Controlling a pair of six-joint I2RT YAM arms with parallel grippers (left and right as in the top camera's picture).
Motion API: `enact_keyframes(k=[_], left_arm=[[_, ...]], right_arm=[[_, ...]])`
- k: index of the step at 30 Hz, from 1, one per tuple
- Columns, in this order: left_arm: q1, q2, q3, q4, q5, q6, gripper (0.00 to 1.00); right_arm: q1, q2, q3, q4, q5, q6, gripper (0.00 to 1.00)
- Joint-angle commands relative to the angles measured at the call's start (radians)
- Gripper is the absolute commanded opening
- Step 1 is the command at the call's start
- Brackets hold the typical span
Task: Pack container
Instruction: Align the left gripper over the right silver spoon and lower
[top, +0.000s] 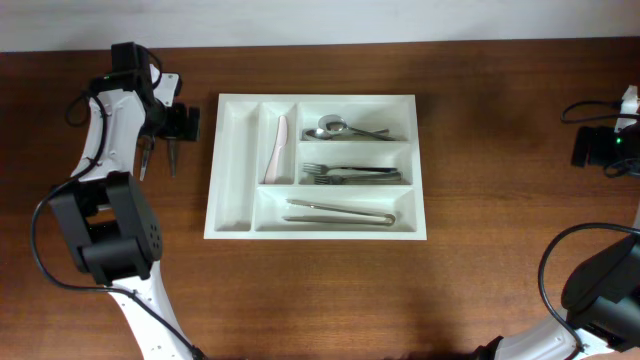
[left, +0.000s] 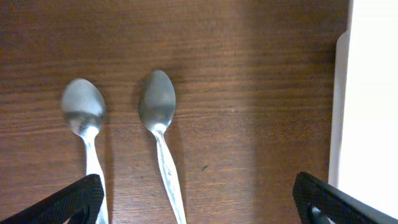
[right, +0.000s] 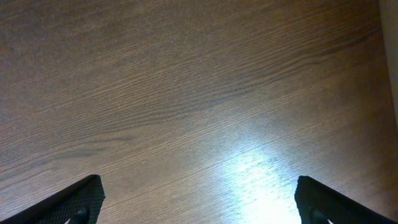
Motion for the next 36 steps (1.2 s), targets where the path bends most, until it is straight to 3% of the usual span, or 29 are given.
enact_keyframes(k=[1,36], left_arm=[[0.004,0.044,-0.001,-0.010,0.011,0.007,0.99],[0.012,0.109,-0.001,0.002,-0.045,-0.048,1.00]], right_arm=[[0.002,-0.002,-0.002,0.000,0.005,0.005,0.99],[0.002,-0.002,-0.002,0.000,0.005,0.005,0.99]])
